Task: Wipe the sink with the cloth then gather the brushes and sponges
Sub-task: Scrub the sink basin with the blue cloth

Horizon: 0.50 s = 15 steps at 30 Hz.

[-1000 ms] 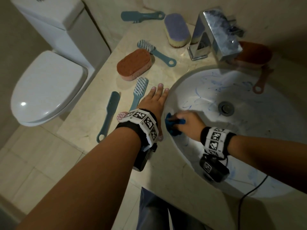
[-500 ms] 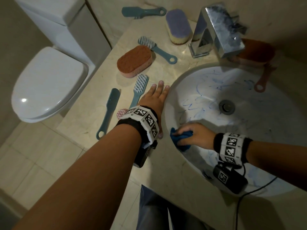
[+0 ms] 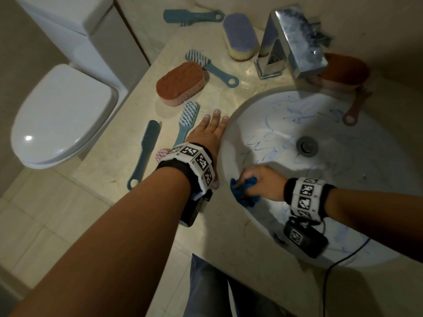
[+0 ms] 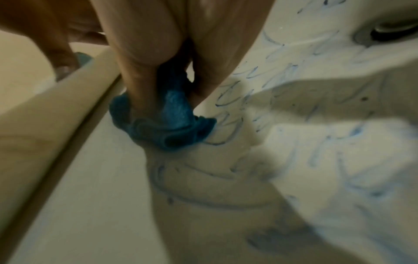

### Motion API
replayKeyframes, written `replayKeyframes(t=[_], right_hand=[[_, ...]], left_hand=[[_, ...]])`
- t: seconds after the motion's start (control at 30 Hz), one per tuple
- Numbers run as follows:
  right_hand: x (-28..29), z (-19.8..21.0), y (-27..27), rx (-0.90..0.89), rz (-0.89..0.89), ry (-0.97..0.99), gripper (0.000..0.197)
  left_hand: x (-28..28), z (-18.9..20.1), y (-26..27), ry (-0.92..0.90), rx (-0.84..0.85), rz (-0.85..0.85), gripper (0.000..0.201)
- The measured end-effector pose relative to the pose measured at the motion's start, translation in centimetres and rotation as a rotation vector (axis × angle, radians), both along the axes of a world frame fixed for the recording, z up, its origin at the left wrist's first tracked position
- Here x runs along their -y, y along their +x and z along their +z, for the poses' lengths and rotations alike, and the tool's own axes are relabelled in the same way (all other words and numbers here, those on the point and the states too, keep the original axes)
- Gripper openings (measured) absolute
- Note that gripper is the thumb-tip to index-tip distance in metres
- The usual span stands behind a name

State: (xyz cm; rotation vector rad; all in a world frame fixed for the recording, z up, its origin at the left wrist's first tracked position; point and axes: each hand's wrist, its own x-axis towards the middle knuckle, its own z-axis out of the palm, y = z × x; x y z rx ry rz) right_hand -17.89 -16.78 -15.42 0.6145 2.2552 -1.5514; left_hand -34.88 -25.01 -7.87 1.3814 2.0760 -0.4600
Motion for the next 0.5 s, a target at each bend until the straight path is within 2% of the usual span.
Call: replayKeyframes(t=[0.07,0.1,0.2,0.27,0.43,0.5], right_hand=[[0.2,-0.1,-0.7,-0.049,-0.081,0.015,0.025],[0.3,0.1,-0.3,-0.045,-0.063,0.005,0.025],[0.2,0.9,2.6,0.092,0.149,-0.072,0.031],[0.1,1.2,3.7,0.152,0.222,-0.110,0.036],[0.1,0.2,0.8,-0.006,0.046,0.003,0.023],[0.1,0.1,1.0,-0.015,0.059,0.021,0.024]], left_hand=[[-0.1,0.1,0.0,-0.005,-0.011,-0.016,0.156],[0.0,0.1,0.0,-0.005,-0.008,-0.014,0.156],[-0.1,0.2,-0.1,0.000,0.014,0.018,0.157],[-0.1,0.2,-0.1,-0.003,0.019,0.024,0.157],[-0.1,0.2,0.1,-0.012,-0.013,-0.009,0.156],[-0.1,0.3,0.1,-0.005,-0.012,-0.006,0.155]])
